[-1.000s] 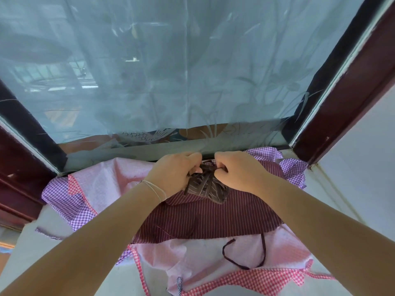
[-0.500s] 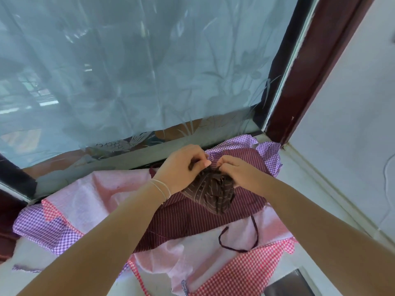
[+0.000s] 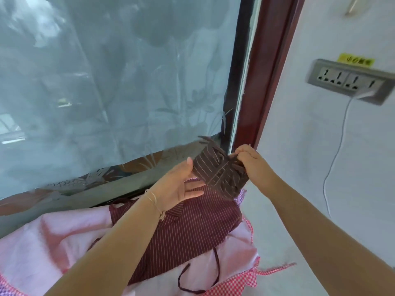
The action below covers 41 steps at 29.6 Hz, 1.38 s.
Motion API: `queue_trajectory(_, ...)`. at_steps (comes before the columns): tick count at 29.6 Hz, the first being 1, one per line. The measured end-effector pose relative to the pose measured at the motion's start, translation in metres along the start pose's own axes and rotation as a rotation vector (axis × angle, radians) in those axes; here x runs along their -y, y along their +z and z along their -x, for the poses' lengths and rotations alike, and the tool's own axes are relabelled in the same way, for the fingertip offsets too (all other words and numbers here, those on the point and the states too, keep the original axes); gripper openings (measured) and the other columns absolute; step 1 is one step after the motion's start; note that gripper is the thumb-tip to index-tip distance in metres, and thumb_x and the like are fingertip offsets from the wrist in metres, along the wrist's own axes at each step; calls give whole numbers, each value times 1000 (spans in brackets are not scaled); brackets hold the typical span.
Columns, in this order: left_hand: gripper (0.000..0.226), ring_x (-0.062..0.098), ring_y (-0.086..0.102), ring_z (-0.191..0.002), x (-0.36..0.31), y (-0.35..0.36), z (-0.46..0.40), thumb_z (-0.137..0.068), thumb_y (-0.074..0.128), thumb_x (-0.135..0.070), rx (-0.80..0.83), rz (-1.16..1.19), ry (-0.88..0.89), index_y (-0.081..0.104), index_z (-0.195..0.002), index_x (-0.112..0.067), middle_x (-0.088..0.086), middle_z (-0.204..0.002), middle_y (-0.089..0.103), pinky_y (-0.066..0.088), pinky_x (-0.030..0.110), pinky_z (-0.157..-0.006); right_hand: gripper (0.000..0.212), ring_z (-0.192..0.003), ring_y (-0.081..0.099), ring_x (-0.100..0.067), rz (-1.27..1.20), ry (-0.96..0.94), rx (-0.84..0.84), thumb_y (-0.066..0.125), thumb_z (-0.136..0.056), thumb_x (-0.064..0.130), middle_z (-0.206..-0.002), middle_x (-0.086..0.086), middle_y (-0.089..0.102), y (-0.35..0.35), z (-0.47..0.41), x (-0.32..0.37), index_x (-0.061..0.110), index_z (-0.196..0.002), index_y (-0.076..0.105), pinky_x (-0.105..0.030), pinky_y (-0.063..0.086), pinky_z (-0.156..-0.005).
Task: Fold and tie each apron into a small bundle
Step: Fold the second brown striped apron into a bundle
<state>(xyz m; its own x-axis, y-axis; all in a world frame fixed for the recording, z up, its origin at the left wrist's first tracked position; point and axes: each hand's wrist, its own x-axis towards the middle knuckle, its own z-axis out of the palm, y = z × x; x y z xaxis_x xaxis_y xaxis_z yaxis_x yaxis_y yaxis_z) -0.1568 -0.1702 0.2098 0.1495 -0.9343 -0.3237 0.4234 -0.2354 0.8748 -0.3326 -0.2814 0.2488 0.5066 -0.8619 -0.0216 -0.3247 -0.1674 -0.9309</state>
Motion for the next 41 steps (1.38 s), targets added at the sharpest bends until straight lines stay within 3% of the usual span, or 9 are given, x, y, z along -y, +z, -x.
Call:
queue_trajectory(2,50,34,61,-113,-10,34,-10,-90,57,-37,67,-54,98,47,-134,-16,13,-130,58,50,50,-96,18,-83,58,-11,79,-57,-28,36,-100,18,-91,1,60,-23,-5,1,16,-92,51,-20,43,-67)
queue_trajectory(5,53,13,61,-111,-18,86,-29,-88,66,-31,-181,-236,285,38,-132,-25,-10,-129,52,50,39,-97,13,-84,58,-12,236,-158,-167,37,-100,20,-97,-4,61,-47,-7,-4,13,-101,48,-21,44,-66)
queue_trajectory(11,124,-8,6,-139,-15,160,-63,-60,88,-41,37,-730,561,3,-150,-38,-14,-156,-3,18,20,-111,10,-78,56,-1,63,-285,-392,44,-100,18,-87,10,59,-104,-13,7,18,-95,52,-17,42,-68)
queue_trajectory(13,119,-1,24,-139,-25,180,-76,-60,89,-32,76,-666,569,13,-151,-33,-9,-157,18,26,27,-114,15,-90,65,-15,-135,-271,-328,44,-101,20,-99,1,67,-136,-11,16,19,-95,58,-28,52,-79)
queue_trajectory(16,60,21,60,-117,-52,202,-81,-79,74,-17,111,-336,558,47,-132,-21,4,-123,64,46,42,-102,16,-95,68,-15,-400,-264,-166,44,-101,11,-107,-2,68,-167,-5,30,13,-108,59,-26,56,-83)
queue_trajectory(22,49,41,65,-103,-91,250,-85,-89,58,-21,260,-60,488,43,-136,-18,17,-121,64,46,53,-98,16,-78,61,-2,0,-322,-405,65,-90,24,-95,6,66,-208,-14,52,16,-104,64,-4,44,-66)
queue_trajectory(30,71,29,65,-109,-144,311,-88,-79,73,-34,363,-275,725,34,-137,-20,8,-128,61,52,42,-93,30,-73,61,-9,178,-407,-617,64,-86,48,-82,7,67,-266,-22,105,18,-84,65,-25,43,-63)
queue_trajectory(35,17,23,72,-85,-169,349,-86,-92,63,-18,223,-297,853,55,-102,-29,0,-99,72,57,28,-71,24,-81,61,-10,-2,-439,-553,51,-98,35,-84,5,66,-299,-18,127,20,-86,66,-23,44,-73)
queue_trajectory(41,46,8,62,-84,-194,393,-94,-87,68,-28,88,-363,977,44,-123,-14,-2,-110,64,47,11,-61,9,-76,60,-12,213,-482,-689,63,-89,27,-80,6,66,-337,-21,148,22,-82,65,-27,45,-69)
